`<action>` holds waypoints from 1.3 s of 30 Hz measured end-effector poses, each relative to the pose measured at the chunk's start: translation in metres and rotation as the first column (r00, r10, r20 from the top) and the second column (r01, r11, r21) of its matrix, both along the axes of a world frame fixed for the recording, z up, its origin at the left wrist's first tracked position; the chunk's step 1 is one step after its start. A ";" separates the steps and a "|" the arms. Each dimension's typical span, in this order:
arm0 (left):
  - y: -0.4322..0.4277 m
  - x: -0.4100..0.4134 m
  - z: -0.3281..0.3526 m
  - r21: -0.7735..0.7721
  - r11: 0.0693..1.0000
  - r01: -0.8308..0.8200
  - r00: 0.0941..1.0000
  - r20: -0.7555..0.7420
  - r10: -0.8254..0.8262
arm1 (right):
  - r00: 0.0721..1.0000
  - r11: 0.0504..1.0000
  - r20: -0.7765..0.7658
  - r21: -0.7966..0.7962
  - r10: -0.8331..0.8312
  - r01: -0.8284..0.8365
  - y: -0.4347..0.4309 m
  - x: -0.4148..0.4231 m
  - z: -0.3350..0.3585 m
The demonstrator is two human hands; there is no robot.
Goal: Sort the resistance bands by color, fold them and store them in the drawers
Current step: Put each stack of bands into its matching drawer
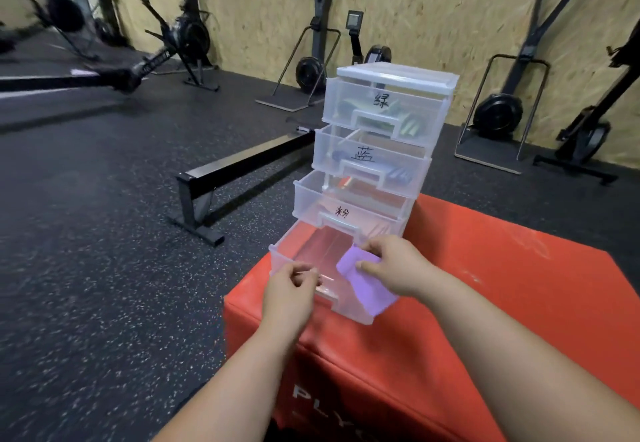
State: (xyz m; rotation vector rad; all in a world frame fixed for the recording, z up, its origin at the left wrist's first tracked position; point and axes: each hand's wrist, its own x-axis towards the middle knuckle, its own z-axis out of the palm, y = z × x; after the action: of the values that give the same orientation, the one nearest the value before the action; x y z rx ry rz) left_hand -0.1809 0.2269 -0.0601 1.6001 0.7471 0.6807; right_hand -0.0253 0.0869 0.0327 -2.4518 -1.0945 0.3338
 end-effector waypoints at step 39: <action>0.007 -0.053 -0.002 0.450 0.844 0.290 0.938 -0.311 -0.156 | 0.983 0.969 0.129 -0.225 0.130 -0.099 0.007 -0.028 0.024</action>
State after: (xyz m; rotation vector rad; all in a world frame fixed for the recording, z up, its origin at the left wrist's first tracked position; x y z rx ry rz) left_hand -0.2335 0.2343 -0.0618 2.2439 0.5828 0.5105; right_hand -0.0534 0.0935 0.0563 -2.6447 -1.3274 0.3337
